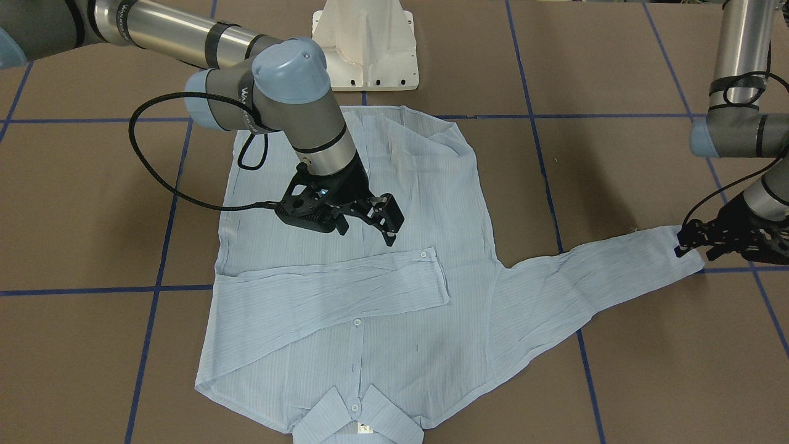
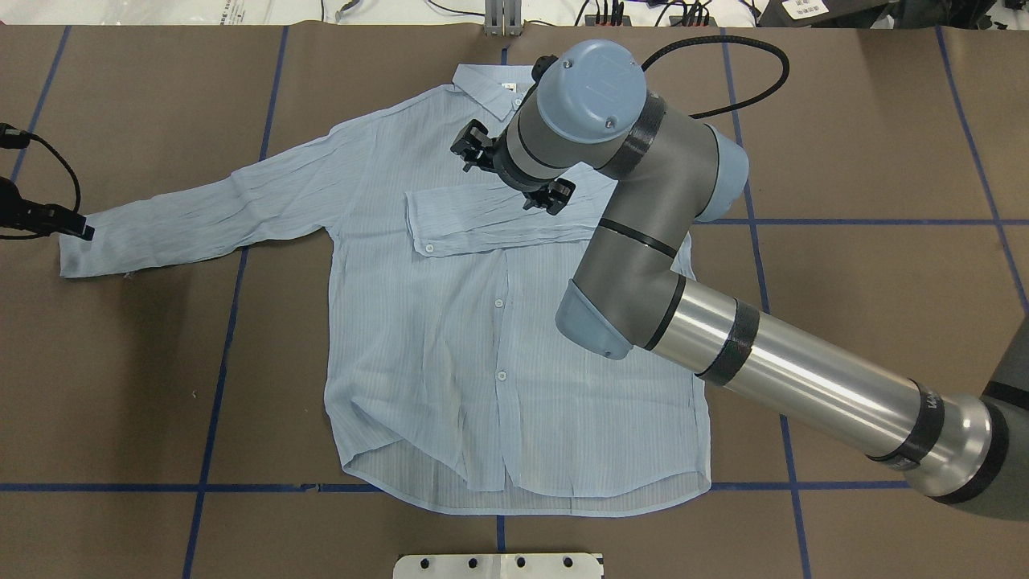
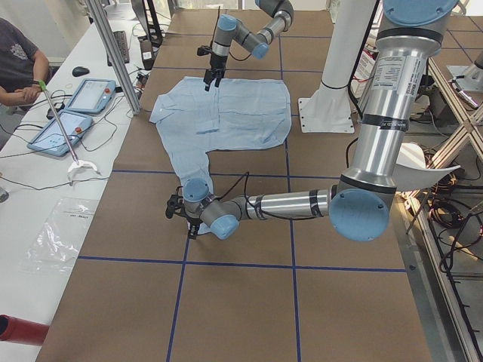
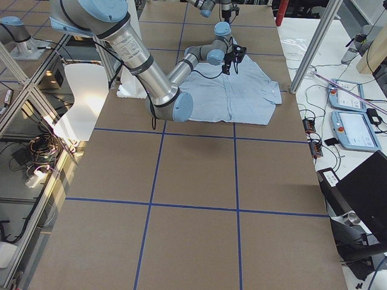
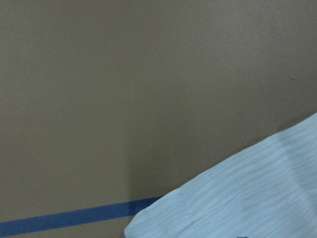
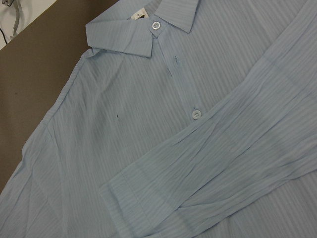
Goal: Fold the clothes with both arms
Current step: 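Lift the right gripper off the shirt while the left arm reaches the other cuff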
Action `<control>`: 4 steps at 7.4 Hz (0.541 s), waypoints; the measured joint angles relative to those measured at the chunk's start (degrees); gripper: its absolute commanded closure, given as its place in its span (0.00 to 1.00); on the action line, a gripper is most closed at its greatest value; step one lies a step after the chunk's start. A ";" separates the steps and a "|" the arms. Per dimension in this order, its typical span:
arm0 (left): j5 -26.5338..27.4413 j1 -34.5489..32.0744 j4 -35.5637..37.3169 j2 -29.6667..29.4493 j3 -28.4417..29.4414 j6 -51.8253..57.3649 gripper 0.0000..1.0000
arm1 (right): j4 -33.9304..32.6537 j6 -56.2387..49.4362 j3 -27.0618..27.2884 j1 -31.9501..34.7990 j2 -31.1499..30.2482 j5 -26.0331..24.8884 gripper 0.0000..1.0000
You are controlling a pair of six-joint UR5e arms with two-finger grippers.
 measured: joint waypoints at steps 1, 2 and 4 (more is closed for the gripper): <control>0.02 0.02 0.01 -0.13 0.48 0.04 0.39 | 0.00 0.00 0.13 0.01 -0.08 -0.01 0.00; 0.00 0.02 0.00 -0.32 1.08 0.11 0.42 | 0.00 0.00 0.21 0.01 -0.10 -0.01 0.00; -0.02 0.06 0.03 -0.92 1.86 0.06 1.00 | -0.25 0.00 0.24 0.02 -0.16 -0.01 0.00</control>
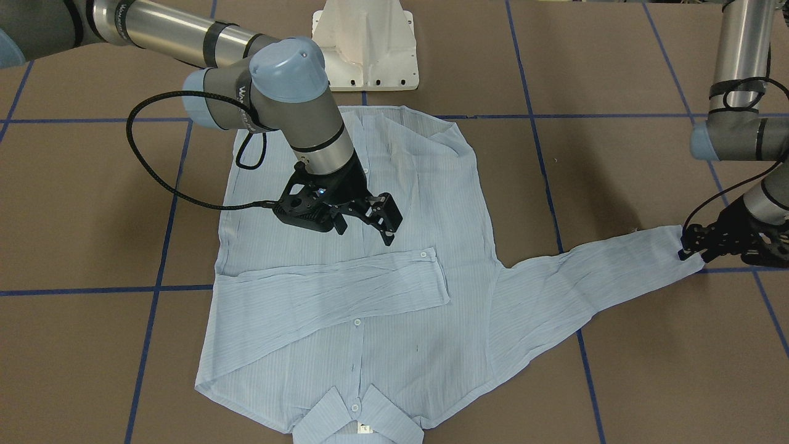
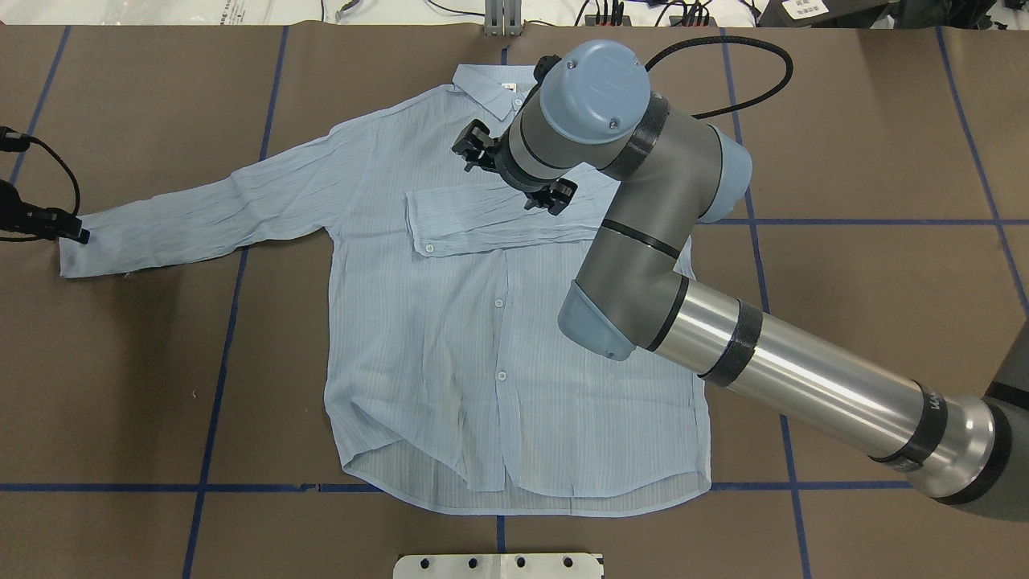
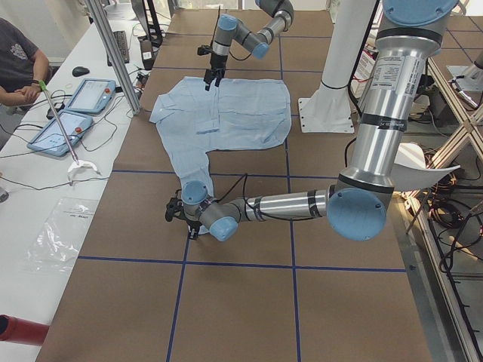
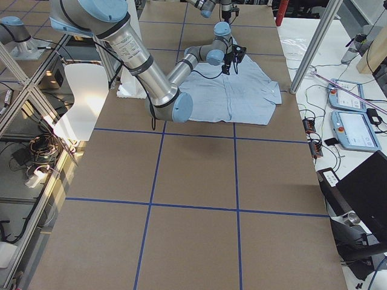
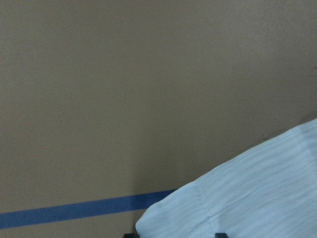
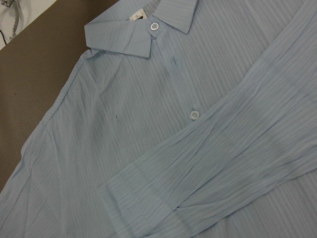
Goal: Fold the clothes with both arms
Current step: 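Lift the right gripper off the shirt while the left arm reaches the other cuff, then fold the other cuff across with the left gripper while the right arm withdraws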
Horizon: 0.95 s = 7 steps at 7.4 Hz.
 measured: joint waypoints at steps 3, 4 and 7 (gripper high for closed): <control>-0.25 0.04 0.26 -0.95 -0.58 -0.15 1.00 | -0.18 0.00 0.26 0.00 -0.40 0.00 0.00; -0.53 0.01 1.10 -1.07 -2.34 -1.11 1.00 | -0.19 0.00 0.49 0.17 -0.83 0.05 0.00; -3.20 2.12 4.75 -2.86 -14.13 -17.15 1.00 | -0.23 -6.61 8.42 2.89 -10.45 2.08 0.00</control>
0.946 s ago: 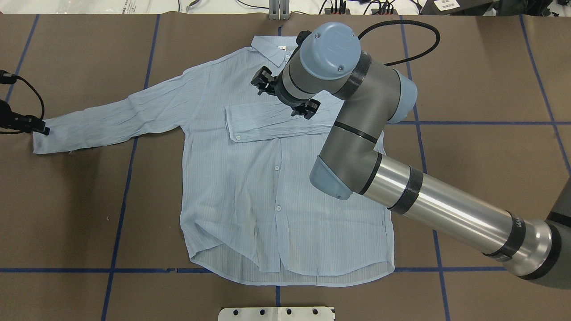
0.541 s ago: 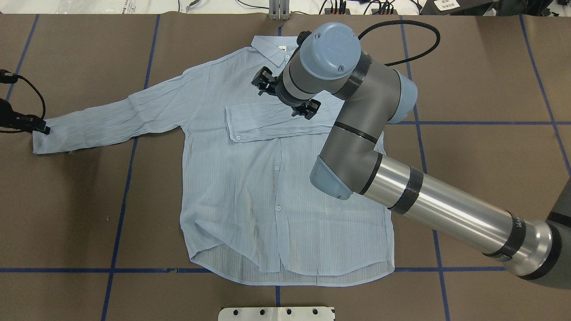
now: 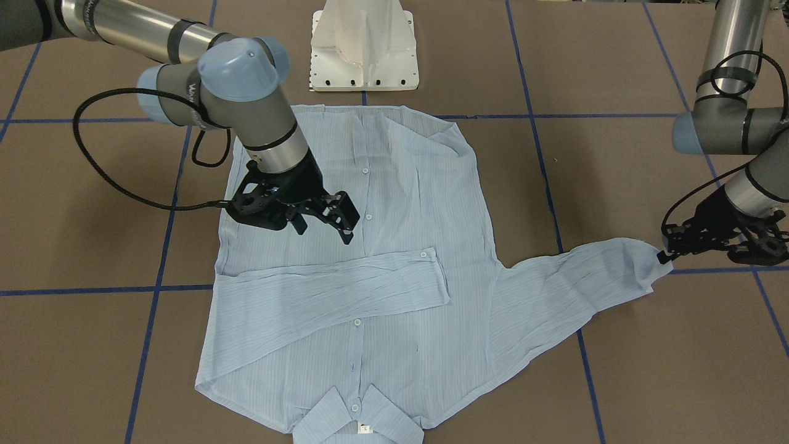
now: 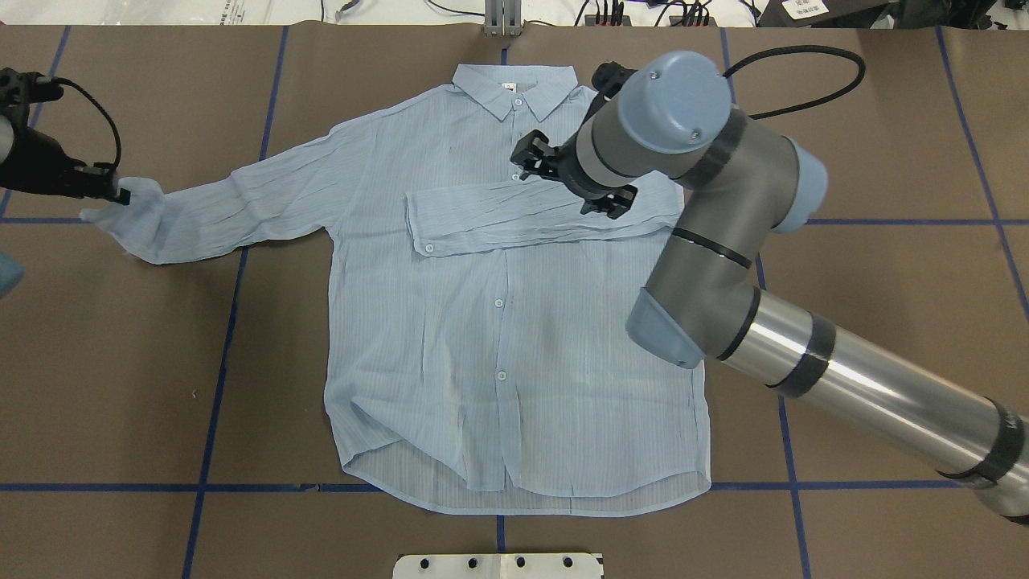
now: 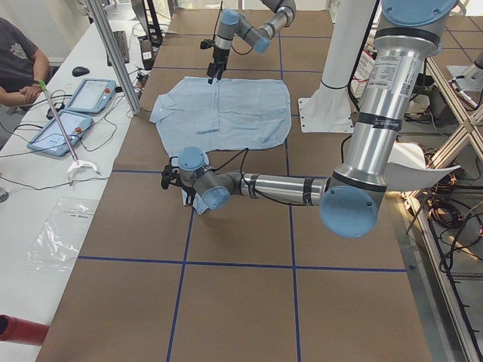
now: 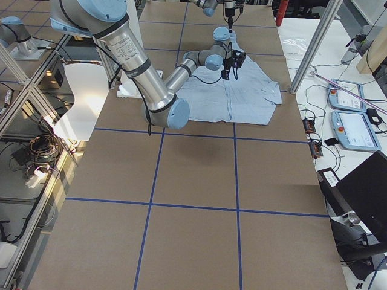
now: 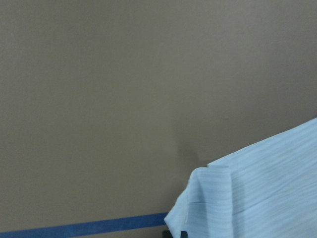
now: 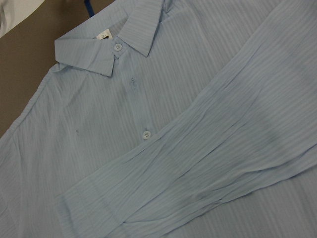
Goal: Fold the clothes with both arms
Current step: 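Fold the other cuff across with the left gripper while the right arm withdraws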
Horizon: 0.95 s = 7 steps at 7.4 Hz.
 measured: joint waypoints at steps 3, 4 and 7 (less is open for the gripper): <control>2.19 11.75 2.85 -12.12 -5.24 -26.78 1.00 | 0.62 -12.11 3.69 5.27 -11.16 4.48 0.00; 4.79 15.29 5.70 -17.94 -5.07 -33.09 1.00 | 0.80 -15.74 3.85 6.26 -13.96 4.82 0.00; 13.28 22.73 9.28 -36.50 3.32 -46.00 1.00 | 0.94 -22.45 3.71 7.29 -20.47 4.61 0.00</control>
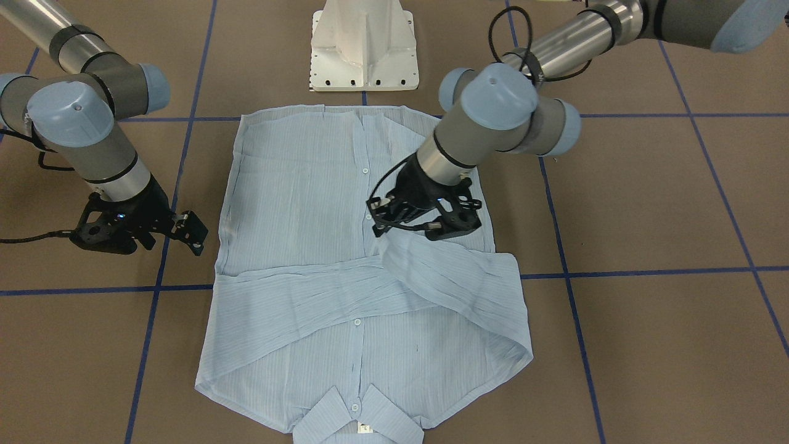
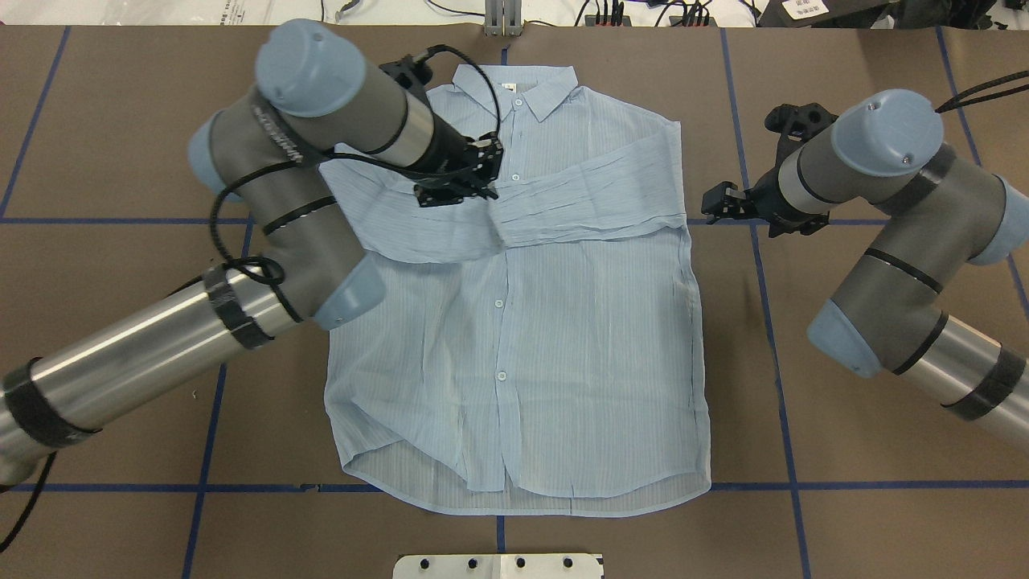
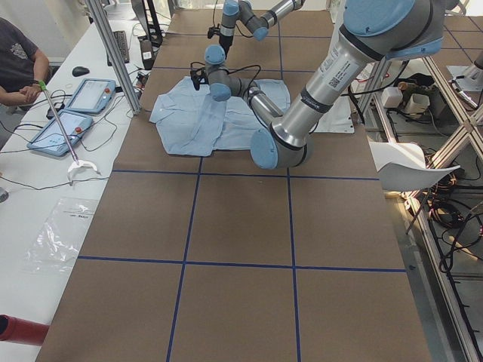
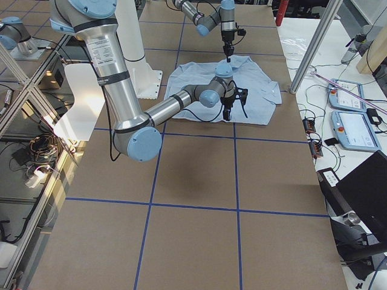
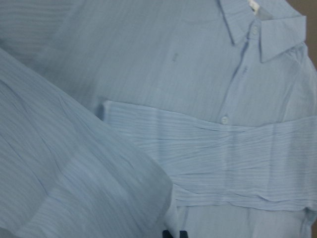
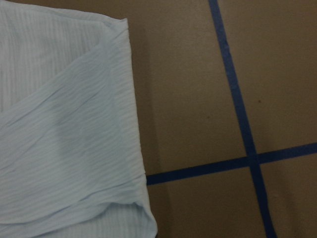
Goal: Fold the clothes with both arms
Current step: 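Fold the other cuff across with the left gripper while the right arm withdraws, then release the sleeve with the left gripper while the right gripper moves to the hem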
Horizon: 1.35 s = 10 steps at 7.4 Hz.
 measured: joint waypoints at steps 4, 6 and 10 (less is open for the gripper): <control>6.80 5.90 -0.31 -8.82 7.26 -4.74 0.11 | 0.12 -4.54 -0.35 1.04 -3.39 -0.03 0.00; 7.74 6.66 -0.30 -10.34 6.95 -5.07 0.07 | 0.15 -3.95 0.58 0.99 -3.70 0.39 0.00; 8.08 7.04 11.37 4.60 -21.14 -4.78 0.10 | 0.14 18.95 13.33 -11.12 -7.40 -1.17 0.00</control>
